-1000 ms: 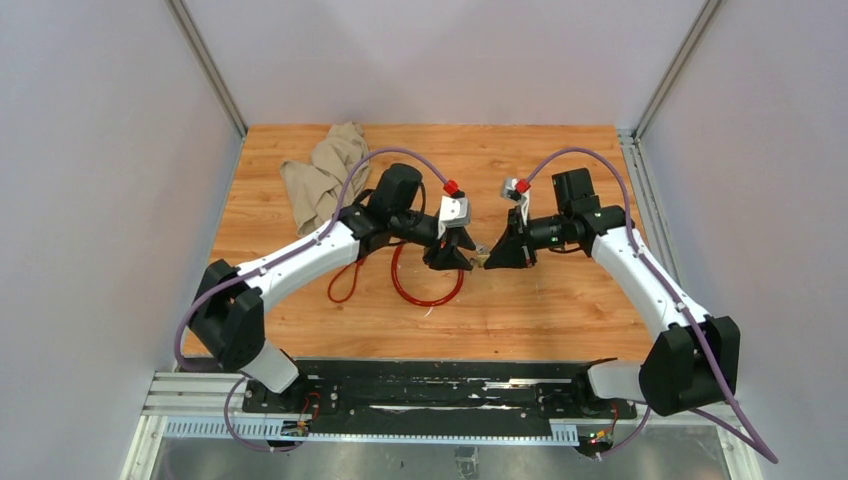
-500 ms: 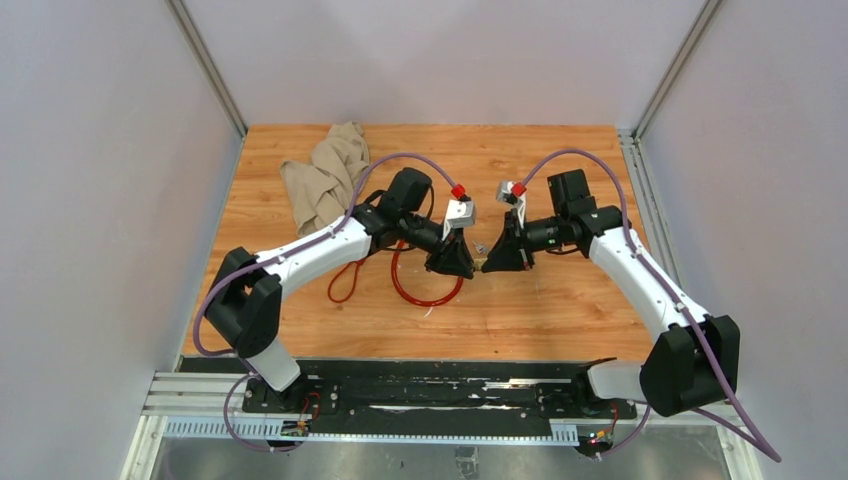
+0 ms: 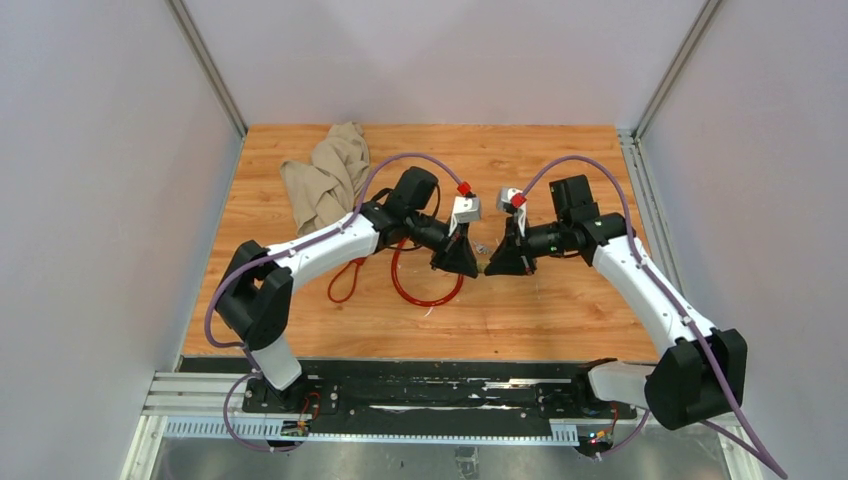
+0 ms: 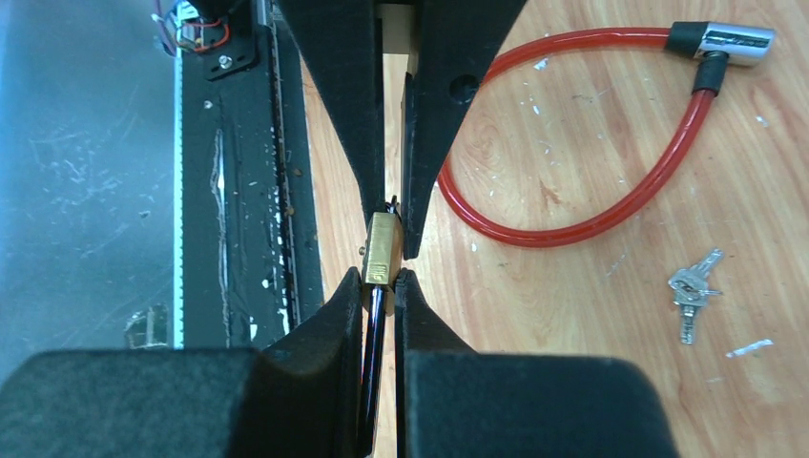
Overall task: Lock with the key
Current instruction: Lock the lock.
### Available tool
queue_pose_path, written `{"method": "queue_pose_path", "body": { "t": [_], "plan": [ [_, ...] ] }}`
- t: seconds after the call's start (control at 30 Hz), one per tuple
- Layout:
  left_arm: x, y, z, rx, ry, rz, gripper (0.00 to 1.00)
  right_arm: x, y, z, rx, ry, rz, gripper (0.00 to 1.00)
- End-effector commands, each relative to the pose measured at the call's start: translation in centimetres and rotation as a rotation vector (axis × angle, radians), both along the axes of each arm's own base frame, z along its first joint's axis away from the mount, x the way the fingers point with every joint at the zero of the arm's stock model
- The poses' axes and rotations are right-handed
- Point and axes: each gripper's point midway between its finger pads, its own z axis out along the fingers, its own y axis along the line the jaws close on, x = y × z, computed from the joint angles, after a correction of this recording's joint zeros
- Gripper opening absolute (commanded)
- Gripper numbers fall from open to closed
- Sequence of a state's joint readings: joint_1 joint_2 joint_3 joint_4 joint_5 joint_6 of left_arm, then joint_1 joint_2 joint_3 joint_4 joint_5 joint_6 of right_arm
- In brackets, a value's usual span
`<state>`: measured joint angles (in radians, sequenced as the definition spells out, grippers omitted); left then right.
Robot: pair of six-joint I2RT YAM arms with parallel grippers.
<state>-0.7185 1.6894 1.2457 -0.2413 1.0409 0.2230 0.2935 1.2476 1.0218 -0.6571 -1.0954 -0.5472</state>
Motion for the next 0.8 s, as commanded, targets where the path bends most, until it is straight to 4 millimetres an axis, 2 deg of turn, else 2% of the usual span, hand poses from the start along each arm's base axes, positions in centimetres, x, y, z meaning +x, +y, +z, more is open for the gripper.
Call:
{"method": "queue_pose_path", "body": {
  "t": [0.0, 0.3, 0.77],
  "plan": [
    [-0.2, -0.3, 0.2, -0.001, 0.055, -0.014, 0.00, -0.6, -0.4, 0.2, -0.033, -0.102, 0.042, 0.01],
    [0.4, -0.4, -1.6, 0.036, 0.097, 0.053, 0.00, -0.4, -1.7, 0.4, -0.113, -0.211, 0.047, 0.01],
    [2.4, 0.9, -2.2, 0.076, -0.005, 0.137, 0.00, 0.2, -2.5, 1.0, -0.119, -0.207, 0.014, 0.01]
  ]
}}
